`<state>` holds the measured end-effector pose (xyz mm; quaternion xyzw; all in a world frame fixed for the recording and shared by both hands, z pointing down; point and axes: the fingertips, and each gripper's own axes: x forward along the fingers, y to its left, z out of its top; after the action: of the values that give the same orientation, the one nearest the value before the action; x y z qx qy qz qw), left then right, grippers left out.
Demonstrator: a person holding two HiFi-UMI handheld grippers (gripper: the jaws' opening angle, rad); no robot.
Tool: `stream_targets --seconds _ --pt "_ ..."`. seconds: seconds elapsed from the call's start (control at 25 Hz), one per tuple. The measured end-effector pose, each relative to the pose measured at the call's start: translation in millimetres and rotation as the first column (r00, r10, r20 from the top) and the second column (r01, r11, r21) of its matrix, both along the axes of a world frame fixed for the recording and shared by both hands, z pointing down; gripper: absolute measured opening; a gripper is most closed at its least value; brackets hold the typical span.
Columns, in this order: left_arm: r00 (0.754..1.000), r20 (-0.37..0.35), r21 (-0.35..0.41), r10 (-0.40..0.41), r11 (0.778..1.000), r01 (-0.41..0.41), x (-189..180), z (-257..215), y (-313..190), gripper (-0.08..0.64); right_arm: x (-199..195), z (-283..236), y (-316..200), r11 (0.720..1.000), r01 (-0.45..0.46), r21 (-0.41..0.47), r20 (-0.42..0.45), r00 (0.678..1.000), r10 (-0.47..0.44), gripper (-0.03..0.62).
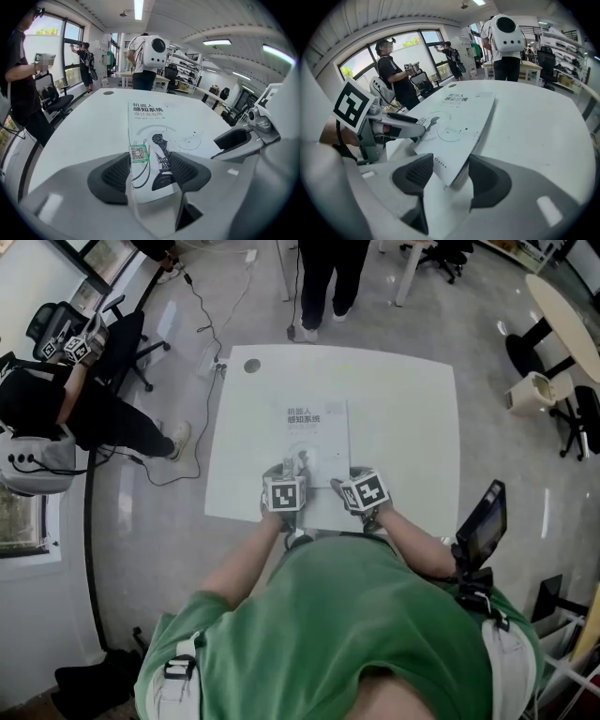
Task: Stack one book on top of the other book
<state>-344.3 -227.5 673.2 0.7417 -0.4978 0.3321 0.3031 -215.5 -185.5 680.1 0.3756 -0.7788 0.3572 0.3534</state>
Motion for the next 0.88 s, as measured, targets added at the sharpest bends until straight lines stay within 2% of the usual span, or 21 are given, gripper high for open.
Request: stream_targets --seconds 0.44,0.8,0.88 --pt "0.998 -0.023 0.022 0.063 0.998 -0.063 -14 5 -5 0.284 -19 5 9 0.999 -0.05 0.002 -0.015 0.999 0.05 0.236" --pt "0.995 -0.027 0.055 0.091 0.994 -0.09 -16 9 -5 0.284 -17 11 9 0.999 -0.036 -0.021 -0.02 0.999 0.035 0.238" --pt "0.996 -0.017 0.076 0.093 0.993 -0.091 -20 6 -3 0.279 -16 9 9 1.0 -0.022 -0.002 -0.033 0.999 0.022 0.236"
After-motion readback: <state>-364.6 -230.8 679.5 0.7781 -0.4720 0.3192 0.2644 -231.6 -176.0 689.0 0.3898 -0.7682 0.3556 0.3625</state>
